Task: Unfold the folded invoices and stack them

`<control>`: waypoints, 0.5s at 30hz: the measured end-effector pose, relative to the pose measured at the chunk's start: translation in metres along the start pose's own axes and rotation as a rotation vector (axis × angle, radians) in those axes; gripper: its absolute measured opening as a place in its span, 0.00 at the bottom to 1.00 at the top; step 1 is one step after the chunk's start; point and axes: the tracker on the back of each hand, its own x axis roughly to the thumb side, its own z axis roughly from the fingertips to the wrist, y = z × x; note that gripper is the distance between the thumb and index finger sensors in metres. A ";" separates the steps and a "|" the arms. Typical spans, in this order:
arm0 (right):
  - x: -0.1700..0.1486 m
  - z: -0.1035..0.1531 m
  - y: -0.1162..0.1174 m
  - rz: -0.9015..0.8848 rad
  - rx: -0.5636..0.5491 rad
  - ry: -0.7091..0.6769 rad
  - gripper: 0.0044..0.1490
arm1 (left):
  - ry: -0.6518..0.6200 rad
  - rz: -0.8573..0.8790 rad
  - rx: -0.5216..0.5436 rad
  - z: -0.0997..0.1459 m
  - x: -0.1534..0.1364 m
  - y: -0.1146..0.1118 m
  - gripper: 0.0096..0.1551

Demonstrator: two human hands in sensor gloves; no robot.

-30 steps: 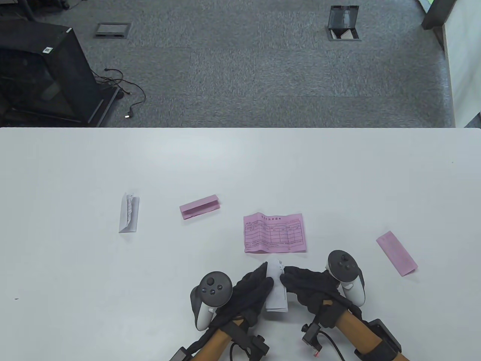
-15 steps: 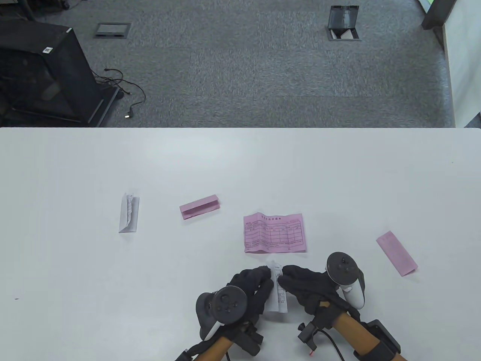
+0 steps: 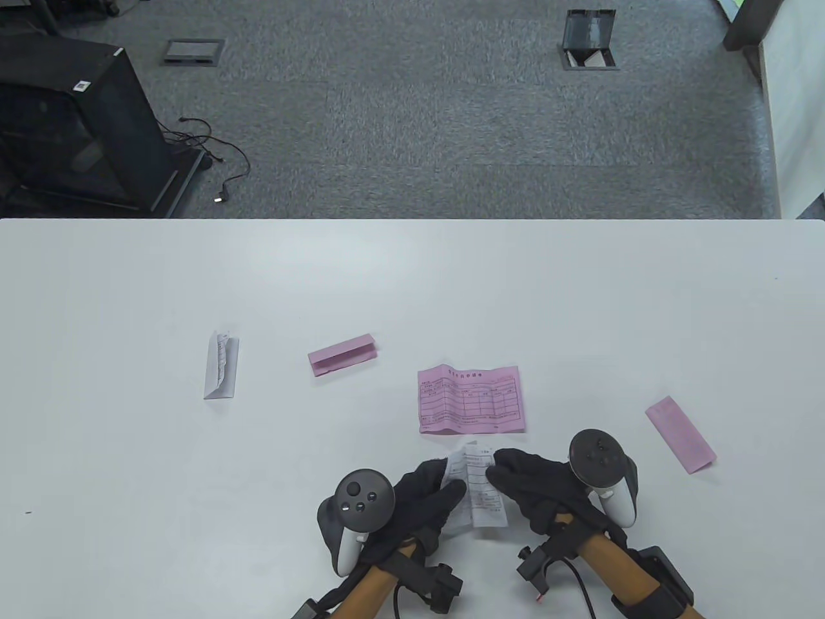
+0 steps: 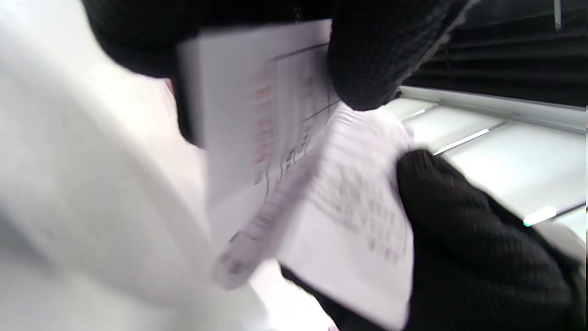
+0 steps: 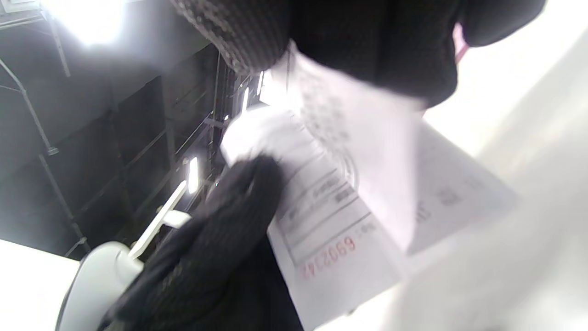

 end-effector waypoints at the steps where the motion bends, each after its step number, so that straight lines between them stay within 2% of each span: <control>1: -0.002 0.001 -0.007 0.030 -0.028 0.010 0.25 | 0.016 0.003 0.012 -0.001 -0.002 0.004 0.22; 6: -0.012 0.005 -0.037 0.235 -0.174 0.057 0.25 | 0.078 0.004 0.037 -0.007 -0.012 0.020 0.23; 9: -0.011 0.004 -0.036 0.374 -0.210 0.058 0.25 | 0.081 -0.039 -0.009 -0.011 -0.014 0.018 0.27; 11: -0.010 0.004 -0.028 0.505 -0.221 0.060 0.25 | 0.086 -0.157 -0.013 -0.014 -0.013 0.015 0.30; 13: -0.010 0.003 -0.016 0.708 -0.232 0.063 0.25 | 0.098 -0.403 -0.034 -0.016 -0.009 0.012 0.36; 15: -0.011 0.002 -0.007 0.826 -0.215 0.065 0.25 | 0.093 -0.555 -0.038 -0.017 -0.007 0.007 0.41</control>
